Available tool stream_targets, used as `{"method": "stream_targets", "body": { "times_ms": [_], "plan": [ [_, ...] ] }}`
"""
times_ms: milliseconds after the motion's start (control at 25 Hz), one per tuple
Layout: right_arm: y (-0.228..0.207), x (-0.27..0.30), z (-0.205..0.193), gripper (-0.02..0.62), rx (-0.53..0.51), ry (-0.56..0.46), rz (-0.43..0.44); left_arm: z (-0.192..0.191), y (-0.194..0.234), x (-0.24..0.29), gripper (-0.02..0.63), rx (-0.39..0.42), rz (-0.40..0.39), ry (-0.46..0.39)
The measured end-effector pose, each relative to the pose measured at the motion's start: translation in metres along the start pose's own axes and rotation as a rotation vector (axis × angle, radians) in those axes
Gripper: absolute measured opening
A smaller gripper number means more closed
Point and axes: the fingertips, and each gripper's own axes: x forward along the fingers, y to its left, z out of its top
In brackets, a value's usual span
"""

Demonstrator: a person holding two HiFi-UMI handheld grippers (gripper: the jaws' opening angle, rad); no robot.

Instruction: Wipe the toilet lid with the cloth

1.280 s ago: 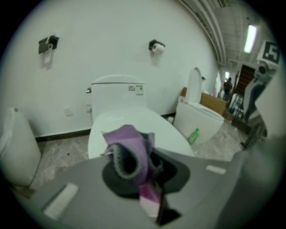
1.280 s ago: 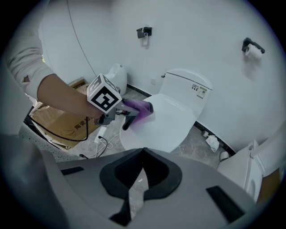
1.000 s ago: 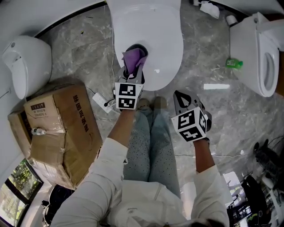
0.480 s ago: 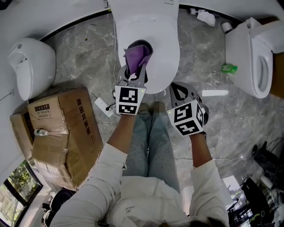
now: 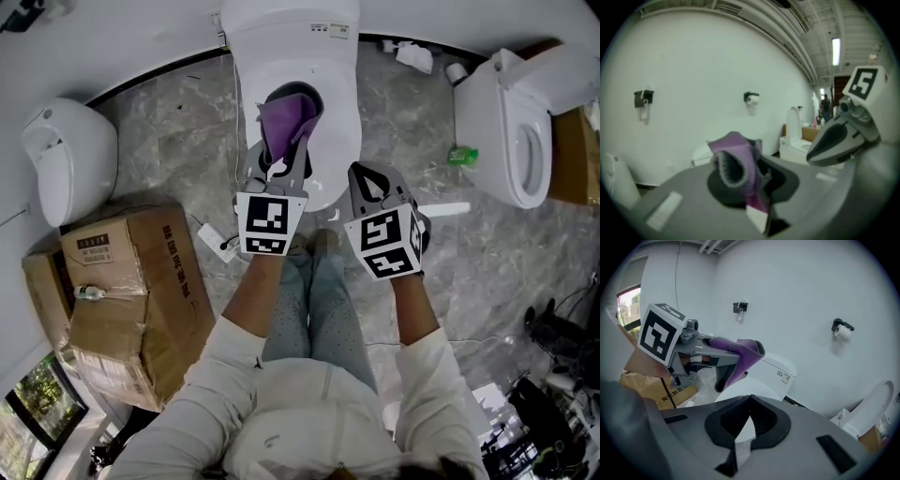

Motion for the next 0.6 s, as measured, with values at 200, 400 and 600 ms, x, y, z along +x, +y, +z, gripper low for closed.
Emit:
{"method": "stream_targets", "body": {
  "times_ms": [200, 400, 600],
  "plan": [
    [-0.013, -0.029, 0.035, 0.014, -0.010, -0.058, -0.056, 0.047, -0.003, -0.019, 0.048, 0.014, -0.007, -0.053],
    [-0.021, -0.066, 0.076, 0.014, -0.006, -0.160, -0.114, 0.092, -0.005, -0.044, 0.048, 0.032, -0.010, -0.115],
    [-0.026, -0.102, 0.102, 0.014, 0.010, -0.255, -0.174, 0.125, -0.016, -0.070, 0.048, 0.066, -0.034, -0.159]
  ]
}}
